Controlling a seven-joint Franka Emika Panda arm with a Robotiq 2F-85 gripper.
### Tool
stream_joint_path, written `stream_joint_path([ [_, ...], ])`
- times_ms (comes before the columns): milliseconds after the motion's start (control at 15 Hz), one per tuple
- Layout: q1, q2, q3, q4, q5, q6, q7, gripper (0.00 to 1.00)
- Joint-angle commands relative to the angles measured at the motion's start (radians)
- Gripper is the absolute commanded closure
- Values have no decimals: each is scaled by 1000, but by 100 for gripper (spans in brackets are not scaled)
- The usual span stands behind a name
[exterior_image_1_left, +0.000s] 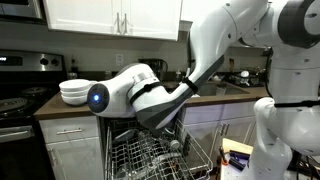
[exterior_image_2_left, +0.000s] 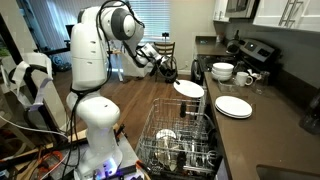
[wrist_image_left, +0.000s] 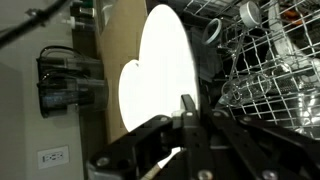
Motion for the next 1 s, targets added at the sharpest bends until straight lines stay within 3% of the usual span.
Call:
stream_joint_path([
  [0,-46,-47,-7,-18,-51,12,-43,93],
  [333,-114,-60,-47,-5,-83,52,-99,93],
  [400,-96,-22,-32,3,-51,33,-49,93],
  [933,-101,46,-33,1,-80,69,-32,93],
])
